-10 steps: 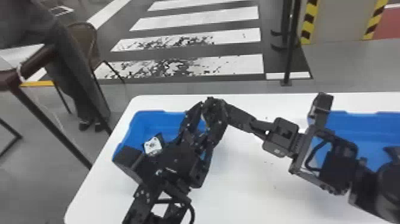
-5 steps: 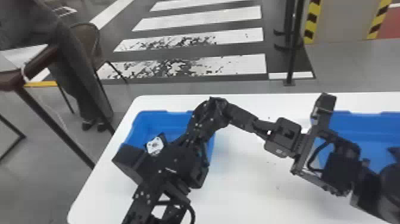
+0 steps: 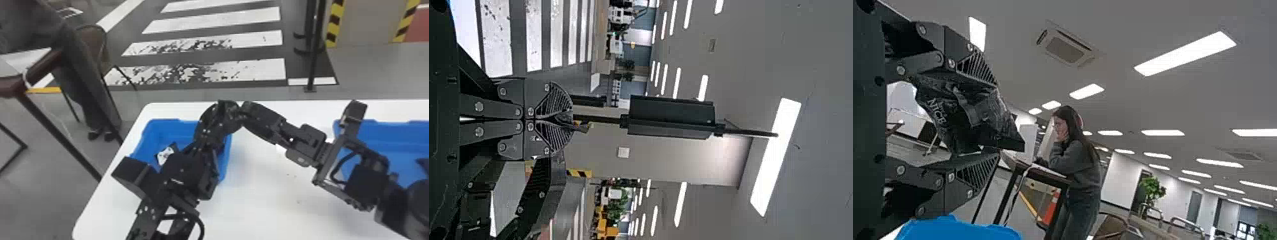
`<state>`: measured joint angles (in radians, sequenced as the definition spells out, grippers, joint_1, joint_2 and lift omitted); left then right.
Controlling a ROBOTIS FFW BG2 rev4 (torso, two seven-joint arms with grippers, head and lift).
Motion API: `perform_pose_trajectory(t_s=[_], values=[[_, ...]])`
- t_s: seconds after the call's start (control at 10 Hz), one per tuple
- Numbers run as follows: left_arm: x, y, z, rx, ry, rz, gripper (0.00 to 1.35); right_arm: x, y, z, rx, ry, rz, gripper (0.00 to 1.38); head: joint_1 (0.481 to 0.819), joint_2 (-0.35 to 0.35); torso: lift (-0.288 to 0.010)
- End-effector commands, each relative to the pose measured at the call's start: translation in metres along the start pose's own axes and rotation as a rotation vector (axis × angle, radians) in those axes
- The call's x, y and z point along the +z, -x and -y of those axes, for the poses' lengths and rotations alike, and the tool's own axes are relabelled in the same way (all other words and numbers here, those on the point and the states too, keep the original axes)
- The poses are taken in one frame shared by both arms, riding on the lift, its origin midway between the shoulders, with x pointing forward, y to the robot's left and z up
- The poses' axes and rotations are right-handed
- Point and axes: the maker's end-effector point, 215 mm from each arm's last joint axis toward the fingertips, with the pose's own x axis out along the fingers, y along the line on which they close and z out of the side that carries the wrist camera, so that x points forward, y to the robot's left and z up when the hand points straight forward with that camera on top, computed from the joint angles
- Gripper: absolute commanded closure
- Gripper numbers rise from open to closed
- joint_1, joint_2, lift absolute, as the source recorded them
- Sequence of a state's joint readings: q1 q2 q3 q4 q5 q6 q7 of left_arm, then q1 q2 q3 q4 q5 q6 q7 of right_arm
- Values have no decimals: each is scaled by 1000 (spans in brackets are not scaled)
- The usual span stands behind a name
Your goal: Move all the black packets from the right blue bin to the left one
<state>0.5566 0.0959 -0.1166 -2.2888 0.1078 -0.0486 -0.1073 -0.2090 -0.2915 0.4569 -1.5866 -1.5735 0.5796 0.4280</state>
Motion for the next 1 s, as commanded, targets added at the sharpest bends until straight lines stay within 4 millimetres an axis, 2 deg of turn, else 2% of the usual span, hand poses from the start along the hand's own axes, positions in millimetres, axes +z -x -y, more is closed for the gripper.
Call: perform_pose_trajectory(t_s=[0.0,0.1,0.2,0.3,0.4,0.5,0.7,0.8,0.9], values=[[2,0,-3,7,-11,7,1202,0,2,1,4,-16,13,87,686,255,-140],[3,0,-6,13,-25,7,1202,1,4,1,8,-30,28,82,684,257,-140],[-13,-1,-19,41,-58,-26,1202,3,7,2,13,-56,55,84,684,259,-140],[-52,-3,-45,95,-125,-85,1202,8,12,2,18,-73,81,82,687,262,-140],[-89,-4,-84,156,-227,-152,1202,9,13,0,22,-71,85,82,691,266,-140],[-117,-3,-116,202,-318,-214,1202,9,12,-4,27,-61,80,82,695,277,-140],[-143,2,-159,266,-419,-268,1194,10,15,-6,30,-52,88,84,695,335,-140],[-158,13,-171,300,-335,-275,780,14,18,-4,16,-20,92,82,695,345,-140],[-162,19,-170,316,-239,-266,160,44,33,7,-53,139,148,82,695,350,-140]])
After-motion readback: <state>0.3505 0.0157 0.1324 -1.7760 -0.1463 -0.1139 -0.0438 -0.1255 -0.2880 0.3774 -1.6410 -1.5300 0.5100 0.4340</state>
